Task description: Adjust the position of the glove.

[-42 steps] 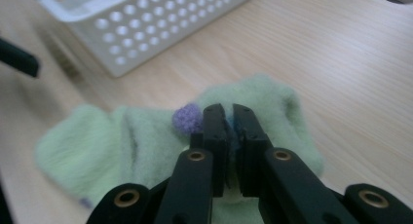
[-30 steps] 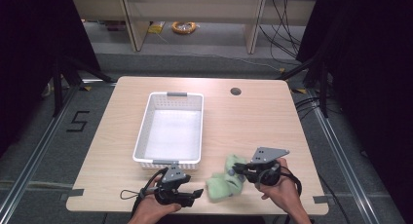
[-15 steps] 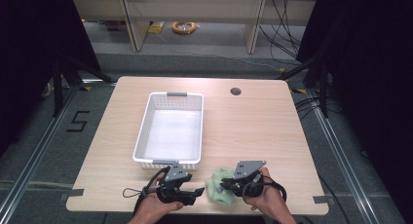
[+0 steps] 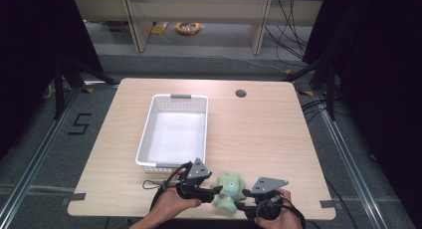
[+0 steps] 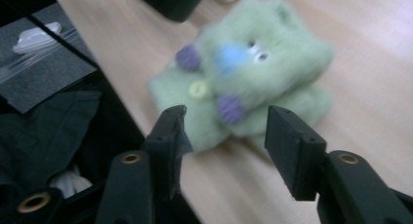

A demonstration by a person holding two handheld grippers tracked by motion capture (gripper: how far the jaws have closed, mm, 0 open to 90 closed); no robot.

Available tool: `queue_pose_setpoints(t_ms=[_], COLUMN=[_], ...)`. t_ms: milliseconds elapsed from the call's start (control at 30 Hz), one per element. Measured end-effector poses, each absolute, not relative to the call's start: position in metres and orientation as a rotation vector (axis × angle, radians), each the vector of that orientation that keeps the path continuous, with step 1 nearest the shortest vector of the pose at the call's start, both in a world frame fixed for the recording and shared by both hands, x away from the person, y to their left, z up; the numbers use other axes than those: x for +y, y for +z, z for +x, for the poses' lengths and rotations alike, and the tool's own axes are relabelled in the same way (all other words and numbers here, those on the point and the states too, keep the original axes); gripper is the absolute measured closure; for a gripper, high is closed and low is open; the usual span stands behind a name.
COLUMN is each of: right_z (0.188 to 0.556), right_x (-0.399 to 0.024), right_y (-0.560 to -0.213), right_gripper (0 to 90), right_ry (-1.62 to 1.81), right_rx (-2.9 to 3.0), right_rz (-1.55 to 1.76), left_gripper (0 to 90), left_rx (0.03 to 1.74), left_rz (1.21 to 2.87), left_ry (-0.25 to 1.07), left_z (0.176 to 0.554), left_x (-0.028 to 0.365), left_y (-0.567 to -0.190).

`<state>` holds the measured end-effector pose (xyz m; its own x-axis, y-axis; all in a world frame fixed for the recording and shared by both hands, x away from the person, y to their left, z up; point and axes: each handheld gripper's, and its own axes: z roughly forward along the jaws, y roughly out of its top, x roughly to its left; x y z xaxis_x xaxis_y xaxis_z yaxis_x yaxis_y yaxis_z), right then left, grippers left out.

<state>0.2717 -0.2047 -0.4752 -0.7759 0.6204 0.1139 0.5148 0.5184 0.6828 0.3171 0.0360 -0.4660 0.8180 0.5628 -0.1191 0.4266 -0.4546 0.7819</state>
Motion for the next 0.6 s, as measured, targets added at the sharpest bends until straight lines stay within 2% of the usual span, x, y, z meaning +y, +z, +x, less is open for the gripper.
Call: queue_pose_setpoints(t_ms=[367, 533, 600], right_z=[0.262, 0.263, 0.264], right_x=[-0.19, -0.188, -0.19], right_y=[-0.492, -0.495, -0.494], right_gripper=[39.4, 48.3, 60.4], right_ry=[1.014, 1.028, 1.004], right_rx=[2.632, 2.613, 2.63], right_rz=[1.074, 1.09, 1.072], left_gripper=[42.7, 41.5, 42.2], left_rx=[0.659, 0.632, 0.637], left_rz=[2.14, 2.19, 2.206], left_ry=[0.146, 0.103, 0.107], left_z=[0.333, 0.341, 0.344], left_x=[0.01, 0.003, 0.004], left_y=[-0.464, -0.474, -0.477])
